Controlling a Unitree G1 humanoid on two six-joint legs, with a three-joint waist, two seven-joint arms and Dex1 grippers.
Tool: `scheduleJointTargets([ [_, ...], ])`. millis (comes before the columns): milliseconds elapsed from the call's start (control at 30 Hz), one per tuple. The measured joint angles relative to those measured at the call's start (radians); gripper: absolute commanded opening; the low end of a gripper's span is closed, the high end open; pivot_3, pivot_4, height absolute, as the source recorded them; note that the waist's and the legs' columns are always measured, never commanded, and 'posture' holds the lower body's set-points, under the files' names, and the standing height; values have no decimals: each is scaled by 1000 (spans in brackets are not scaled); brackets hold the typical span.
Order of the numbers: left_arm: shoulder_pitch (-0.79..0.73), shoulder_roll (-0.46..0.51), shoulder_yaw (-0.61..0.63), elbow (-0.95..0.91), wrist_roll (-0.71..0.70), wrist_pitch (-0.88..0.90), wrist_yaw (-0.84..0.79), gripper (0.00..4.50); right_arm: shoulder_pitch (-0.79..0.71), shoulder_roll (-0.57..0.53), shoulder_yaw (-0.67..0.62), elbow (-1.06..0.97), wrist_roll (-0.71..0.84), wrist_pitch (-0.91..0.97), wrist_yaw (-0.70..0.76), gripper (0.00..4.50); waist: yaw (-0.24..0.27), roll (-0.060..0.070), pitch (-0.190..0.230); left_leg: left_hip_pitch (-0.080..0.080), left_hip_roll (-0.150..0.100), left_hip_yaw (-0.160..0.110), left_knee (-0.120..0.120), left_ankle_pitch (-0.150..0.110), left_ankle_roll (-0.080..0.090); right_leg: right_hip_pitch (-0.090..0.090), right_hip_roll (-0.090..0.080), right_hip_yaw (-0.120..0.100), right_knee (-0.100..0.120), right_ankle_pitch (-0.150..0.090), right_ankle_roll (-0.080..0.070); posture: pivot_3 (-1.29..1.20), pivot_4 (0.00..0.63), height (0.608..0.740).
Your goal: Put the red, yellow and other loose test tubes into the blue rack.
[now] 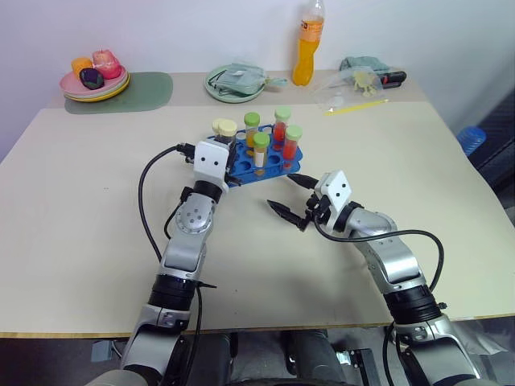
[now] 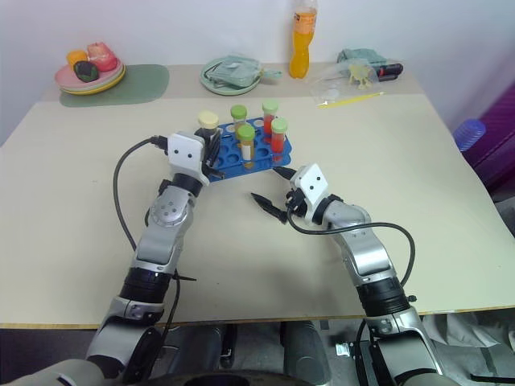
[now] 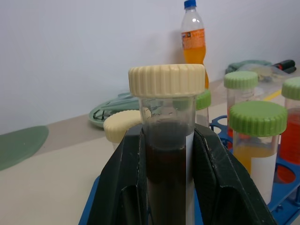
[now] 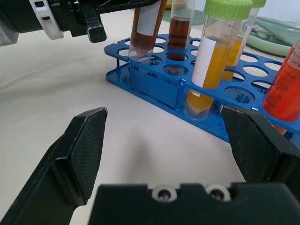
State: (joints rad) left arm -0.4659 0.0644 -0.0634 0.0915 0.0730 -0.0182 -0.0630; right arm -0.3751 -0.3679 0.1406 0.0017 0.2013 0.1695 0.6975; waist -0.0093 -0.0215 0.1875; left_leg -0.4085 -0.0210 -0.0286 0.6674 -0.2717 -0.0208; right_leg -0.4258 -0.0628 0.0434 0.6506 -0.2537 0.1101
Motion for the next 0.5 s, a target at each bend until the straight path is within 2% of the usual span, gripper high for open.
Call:
scheduleJointTargets([
  [500,-23,-10,0,91,-6,-101,-15,751,3,-1,0,0,0,0,12,4324,0,0,0,0,0,0,0,0,0,0,0,0,0,0,0,0,150,729],
])
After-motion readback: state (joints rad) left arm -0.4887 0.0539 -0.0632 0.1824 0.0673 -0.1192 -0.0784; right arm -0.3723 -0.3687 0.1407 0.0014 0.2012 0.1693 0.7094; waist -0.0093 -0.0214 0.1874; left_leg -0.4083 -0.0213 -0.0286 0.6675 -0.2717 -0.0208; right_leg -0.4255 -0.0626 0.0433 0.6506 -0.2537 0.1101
